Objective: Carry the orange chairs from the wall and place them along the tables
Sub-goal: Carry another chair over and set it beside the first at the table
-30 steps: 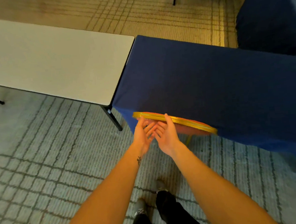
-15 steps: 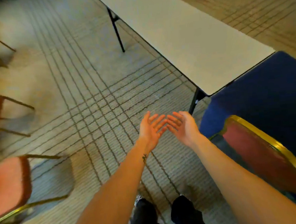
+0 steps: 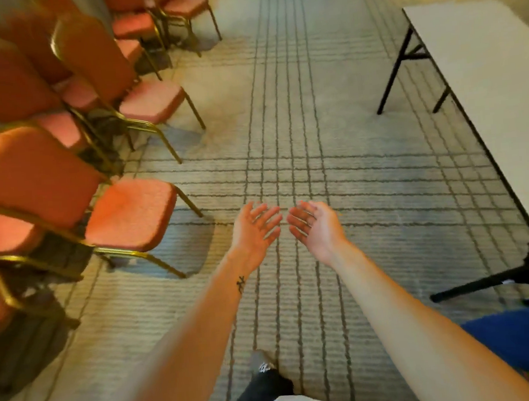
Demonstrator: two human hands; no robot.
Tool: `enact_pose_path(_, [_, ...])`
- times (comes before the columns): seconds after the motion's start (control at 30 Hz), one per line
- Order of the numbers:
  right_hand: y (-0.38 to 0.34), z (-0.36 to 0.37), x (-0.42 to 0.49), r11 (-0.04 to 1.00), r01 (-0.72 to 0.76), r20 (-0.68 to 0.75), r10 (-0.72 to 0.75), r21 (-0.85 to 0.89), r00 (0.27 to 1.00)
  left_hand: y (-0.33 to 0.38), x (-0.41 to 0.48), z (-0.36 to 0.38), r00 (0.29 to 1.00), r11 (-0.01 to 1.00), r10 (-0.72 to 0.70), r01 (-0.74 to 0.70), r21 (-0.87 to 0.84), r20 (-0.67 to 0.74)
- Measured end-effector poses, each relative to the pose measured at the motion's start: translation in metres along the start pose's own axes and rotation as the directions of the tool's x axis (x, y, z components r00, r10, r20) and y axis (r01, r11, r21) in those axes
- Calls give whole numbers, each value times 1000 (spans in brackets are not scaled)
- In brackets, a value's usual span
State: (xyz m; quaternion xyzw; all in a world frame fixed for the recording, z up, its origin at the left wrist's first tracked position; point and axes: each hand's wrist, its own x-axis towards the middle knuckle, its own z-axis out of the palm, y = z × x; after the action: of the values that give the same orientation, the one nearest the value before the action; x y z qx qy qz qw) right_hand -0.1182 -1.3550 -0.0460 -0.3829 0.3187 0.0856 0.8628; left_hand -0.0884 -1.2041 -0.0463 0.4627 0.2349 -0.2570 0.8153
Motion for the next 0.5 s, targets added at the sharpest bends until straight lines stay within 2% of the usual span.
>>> enact_pose_path(0.27, [77,168,44,977,-96,179,130,-189,975,109,-7,-142,977,972,114,-147,-181,-182])
enact_pose_path(0.5, [132,259,75,918,-167,248,267,-361,931,155,-11,-221,941,933,116,-213,-290,-317])
